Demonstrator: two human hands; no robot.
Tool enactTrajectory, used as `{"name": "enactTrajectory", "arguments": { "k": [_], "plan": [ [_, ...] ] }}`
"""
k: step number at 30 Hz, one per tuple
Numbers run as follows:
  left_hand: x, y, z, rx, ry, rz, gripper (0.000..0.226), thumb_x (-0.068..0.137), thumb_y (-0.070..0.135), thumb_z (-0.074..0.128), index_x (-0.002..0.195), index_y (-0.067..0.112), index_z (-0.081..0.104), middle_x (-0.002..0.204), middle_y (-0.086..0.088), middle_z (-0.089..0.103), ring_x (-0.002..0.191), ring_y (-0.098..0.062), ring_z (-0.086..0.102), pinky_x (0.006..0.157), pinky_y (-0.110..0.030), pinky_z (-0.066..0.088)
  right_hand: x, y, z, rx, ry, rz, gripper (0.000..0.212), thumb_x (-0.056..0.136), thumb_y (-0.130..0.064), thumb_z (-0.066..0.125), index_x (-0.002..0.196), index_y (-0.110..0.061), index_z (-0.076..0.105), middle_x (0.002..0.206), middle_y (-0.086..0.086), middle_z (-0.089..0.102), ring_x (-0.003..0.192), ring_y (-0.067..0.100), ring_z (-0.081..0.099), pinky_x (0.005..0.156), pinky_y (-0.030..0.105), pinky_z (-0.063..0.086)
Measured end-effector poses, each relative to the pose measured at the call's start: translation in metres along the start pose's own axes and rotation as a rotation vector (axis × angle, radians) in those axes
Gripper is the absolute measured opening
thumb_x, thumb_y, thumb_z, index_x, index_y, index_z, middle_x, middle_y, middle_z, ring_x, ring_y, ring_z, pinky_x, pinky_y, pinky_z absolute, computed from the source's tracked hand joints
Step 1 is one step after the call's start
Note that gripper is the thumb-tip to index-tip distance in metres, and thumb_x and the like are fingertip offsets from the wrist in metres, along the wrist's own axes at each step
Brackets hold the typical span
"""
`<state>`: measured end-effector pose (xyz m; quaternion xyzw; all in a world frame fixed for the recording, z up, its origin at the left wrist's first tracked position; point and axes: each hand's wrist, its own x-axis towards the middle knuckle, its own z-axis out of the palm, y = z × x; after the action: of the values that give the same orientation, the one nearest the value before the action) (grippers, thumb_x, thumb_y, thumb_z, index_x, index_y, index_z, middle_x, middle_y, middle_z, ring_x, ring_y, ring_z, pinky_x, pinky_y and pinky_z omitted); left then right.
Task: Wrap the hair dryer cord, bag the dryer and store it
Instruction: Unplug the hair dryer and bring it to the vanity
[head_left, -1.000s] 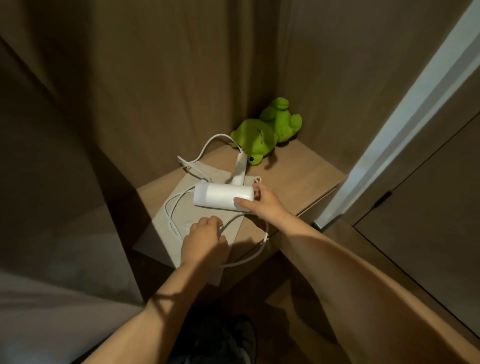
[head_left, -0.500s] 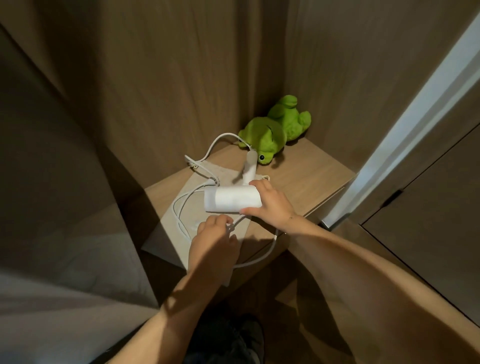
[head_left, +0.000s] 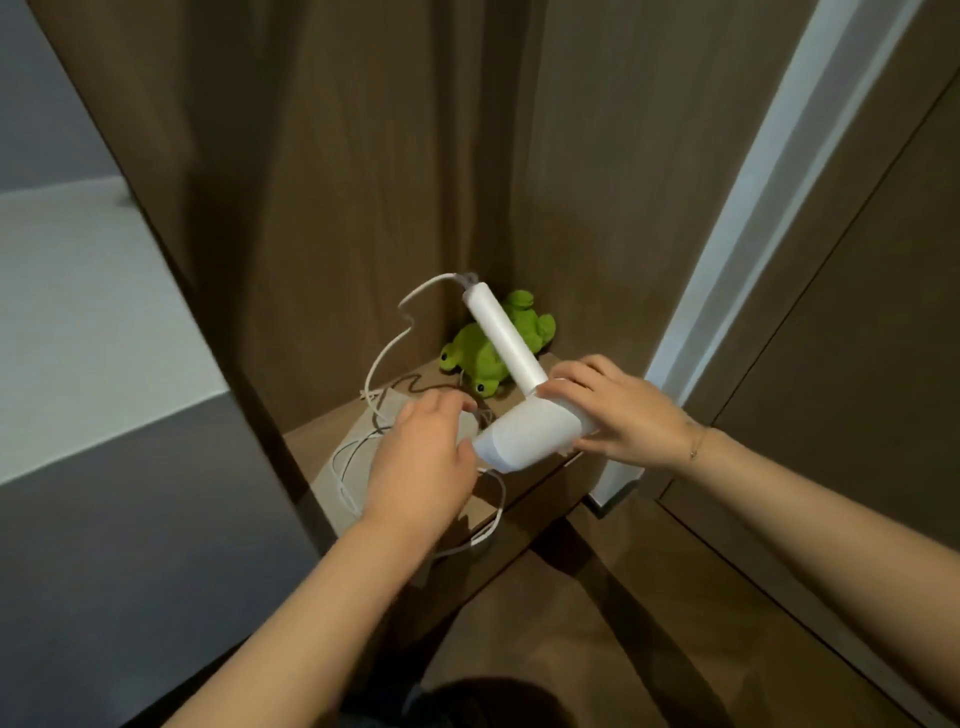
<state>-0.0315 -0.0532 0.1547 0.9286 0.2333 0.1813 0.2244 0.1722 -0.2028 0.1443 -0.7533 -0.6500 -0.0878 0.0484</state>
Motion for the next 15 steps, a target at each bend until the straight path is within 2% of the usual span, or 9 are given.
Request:
{"name": "enactTrajectory", "arguments": {
  "k": [2, 6, 8, 10, 12, 13, 15],
  "plan": [
    [0.002, 0.022, -0.027, 0.068, 0.045, 0.121, 0.041, 0.092, 0.017, 0.057, 0.131, 0.025, 0.051, 0.133, 0.006, 0.051, 0.126, -0.015, 0.043, 0.102, -0.036, 0.044, -0.009, -0.002, -0.039, -0.093, -0.027, -0.071, 0.069, 0.073, -0.033, 0.077, 0.133, -0.025, 0.043, 0.132, 0.000, 0.046, 0.116, 0.023, 0.042, 0.067, 0.033, 0.056],
    [0.019, 0.061, -0.078, 0.351, 0.149, 0.415, 0.049, 0.087, 0.022, 0.065, 0.134, 0.024, 0.050, 0.137, 0.000, 0.050, 0.129, -0.022, 0.045, 0.104, -0.040, 0.041, -0.019, -0.016, -0.118, -0.313, -0.077, -0.211, 0.073, 0.069, -0.025, 0.079, 0.132, -0.026, 0.042, 0.130, 0.000, 0.048, 0.112, 0.023, 0.043, 0.059, 0.028, 0.054],
    [0.029, 0.071, -0.097, 0.493, 0.114, 0.472, 0.053, 0.089, 0.035, 0.062, 0.138, 0.026, 0.044, 0.142, 0.002, 0.046, 0.134, -0.021, 0.040, 0.110, -0.042, 0.031, -0.023, -0.025, -0.155, -0.405, -0.087, -0.272, 0.074, 0.068, -0.020, 0.080, 0.132, -0.025, 0.043, 0.131, 0.001, 0.049, 0.116, 0.025, 0.045, 0.061, 0.028, 0.055],
    [0.035, 0.075, -0.113, 0.588, -0.018, 0.466, 0.057, 0.091, 0.049, 0.056, 0.140, 0.028, 0.038, 0.139, 0.003, 0.047, 0.132, -0.020, 0.041, 0.114, -0.045, 0.025, -0.028, -0.034, -0.187, -0.470, -0.081, -0.311, 0.076, 0.065, -0.015, 0.082, 0.131, -0.025, 0.044, 0.132, 0.002, 0.050, 0.119, 0.027, 0.046, 0.063, 0.028, 0.054],
    [0.037, 0.076, -0.125, 0.606, -0.107, 0.482, 0.055, 0.091, 0.055, 0.052, 0.137, 0.028, 0.038, 0.130, 0.003, 0.053, 0.122, -0.020, 0.049, 0.106, -0.042, 0.034, -0.031, -0.042, -0.214, -0.502, -0.087, -0.332, 0.079, 0.062, -0.011, 0.083, 0.130, -0.025, 0.044, 0.134, 0.003, 0.049, 0.121, 0.028, 0.046, 0.061, 0.028, 0.057],
    [0.036, 0.077, -0.130, 0.592, -0.112, 0.513, 0.051, 0.092, 0.055, 0.050, 0.133, 0.027, 0.041, 0.123, 0.003, 0.055, 0.115, -0.020, 0.053, 0.095, -0.038, 0.041, -0.032, -0.046, -0.225, -0.511, -0.096, -0.339, 0.080, 0.062, -0.010, 0.083, 0.130, -0.026, 0.044, 0.135, 0.003, 0.048, 0.122, 0.028, 0.045, 0.061, 0.030, 0.058],
    [0.032, 0.076, -0.138, 0.567, -0.084, 0.575, 0.041, 0.093, 0.054, 0.047, 0.121, 0.024, 0.045, 0.112, 0.003, 0.059, 0.101, -0.019, 0.058, 0.075, -0.033, 0.044, -0.031, -0.052, -0.242, -0.525, -0.111, -0.347, 0.080, 0.064, -0.009, 0.081, 0.131, -0.027, 0.042, 0.137, 0.001, 0.045, 0.125, 0.026, 0.042, 0.062, 0.033, 0.059]
  ]
}}
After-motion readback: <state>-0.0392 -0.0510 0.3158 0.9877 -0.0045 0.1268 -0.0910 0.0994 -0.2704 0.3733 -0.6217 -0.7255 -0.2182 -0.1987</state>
